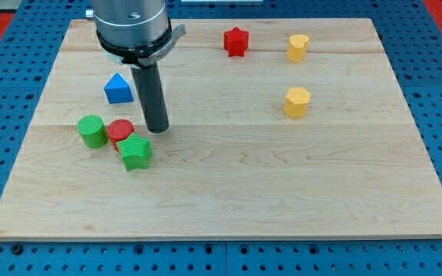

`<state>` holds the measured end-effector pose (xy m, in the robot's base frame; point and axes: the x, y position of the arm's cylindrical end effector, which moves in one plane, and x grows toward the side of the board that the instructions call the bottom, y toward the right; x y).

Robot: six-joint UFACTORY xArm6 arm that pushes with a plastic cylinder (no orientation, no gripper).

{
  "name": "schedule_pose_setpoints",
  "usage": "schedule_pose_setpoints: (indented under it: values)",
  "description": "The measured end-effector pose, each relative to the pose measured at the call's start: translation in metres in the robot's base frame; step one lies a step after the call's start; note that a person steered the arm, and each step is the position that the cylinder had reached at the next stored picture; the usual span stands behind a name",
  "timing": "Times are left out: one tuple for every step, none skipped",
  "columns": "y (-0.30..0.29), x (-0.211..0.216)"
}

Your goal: Point at the green star

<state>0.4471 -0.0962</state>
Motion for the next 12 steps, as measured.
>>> schedule_pose_setpoints:
  values:
    - [0.004, 0.000]
    - [0.008, 0.000]
    - [0.010, 0.000]
    - [0.010, 0.000]
    - [0.011, 0.000]
    - [0.011, 0.005]
    - [0.011, 0.010]
    - [0.011, 0.011]
    - [0.011, 0.016]
    - [0.011, 0.046]
    - [0.013, 0.055]
    - [0.015, 0.064]
